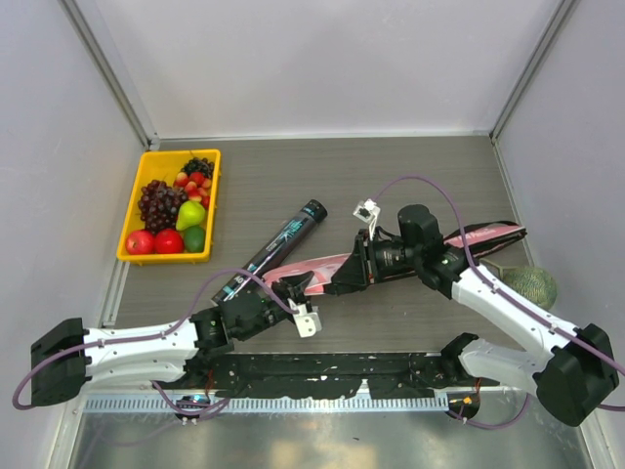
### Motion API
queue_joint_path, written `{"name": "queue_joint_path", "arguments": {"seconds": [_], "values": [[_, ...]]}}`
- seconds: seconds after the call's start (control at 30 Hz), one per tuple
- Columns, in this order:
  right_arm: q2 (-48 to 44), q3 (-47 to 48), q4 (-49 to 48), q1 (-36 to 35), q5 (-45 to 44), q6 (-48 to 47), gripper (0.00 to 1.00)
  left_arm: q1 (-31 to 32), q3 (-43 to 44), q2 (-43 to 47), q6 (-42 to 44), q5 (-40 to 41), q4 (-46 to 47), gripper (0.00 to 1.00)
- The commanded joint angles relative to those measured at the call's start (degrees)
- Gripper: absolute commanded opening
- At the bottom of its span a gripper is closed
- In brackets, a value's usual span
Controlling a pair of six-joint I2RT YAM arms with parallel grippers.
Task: Pack up the badminton gear
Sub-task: Zip the racket bag at the center of the board.
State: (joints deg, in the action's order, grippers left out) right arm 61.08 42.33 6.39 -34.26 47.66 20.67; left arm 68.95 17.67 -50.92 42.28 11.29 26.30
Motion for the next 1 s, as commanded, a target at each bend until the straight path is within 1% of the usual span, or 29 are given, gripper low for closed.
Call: {"name": "queue_joint_path", "arguments": {"seconds": [0.0, 0.03, 0.07, 0.2, 0.27, 0.43, 0.53, 0.63, 0.87, 0.97], "values": [[-2.2, -0.8, -1.2, -0.2, 1.6, -0.5, 0.21, 0.0, 3.7, 0.2, -1.3, -0.7, 8.5, 0.0], [-2.5, -1.0, -1.1, -0.2, 0.9, -0.5, 0.09, 0.0, 3.8, 0.4, -1.3, -0.6, 8.5, 0.0], [-2.9, -1.0, -1.1, -0.2, 0.4, -0.6, 0.06, 0.1, 3.7, 0.5, -1.3, -0.4, 8.4, 0.0], [-5.5, -1.0, 1.0, -0.2, -3.1, -1.5, 0.06, 0.0, 3.7, 1.0, -1.3, 0.0, 7.7, 0.0], [-7.6, -0.9, 2.9, -0.2, -6.4, -1.9, 0.06, 0.1, 3.8, 1.3, -1.3, 0.2, 7.4, 0.0], [-14.2, -2.2, 6.3, -0.2, -18.8, -2.6, 0.06, 0.0, 3.7, 2.2, -1.8, 1.0, 6.9, 0.0], [-17.2, -3.5, 7.7, -0.2, -23.1, -2.2, 0.05, 0.1, 3.9, 2.2, -1.9, 1.7, 7.1, 0.0], [-20.0, -4.1, 8.1, -0.1, -29.4, -1.6, 0.06, 0.2, 3.8, 2.7, -1.9, 1.6, 7.4, 0.0], [-23.5, -3.1, 11.4, 0.0, -44.2, -2.1, 0.05, 0.2, 3.9, 4.3, -2.0, 1.9, 7.1, 0.0], [-25.0, -3.1, 11.5, -0.1, -47.5, -2.5, 0.05, 0.2, 4.4, 5.4, -2.2, 1.8, 6.1, 0.0]]}}
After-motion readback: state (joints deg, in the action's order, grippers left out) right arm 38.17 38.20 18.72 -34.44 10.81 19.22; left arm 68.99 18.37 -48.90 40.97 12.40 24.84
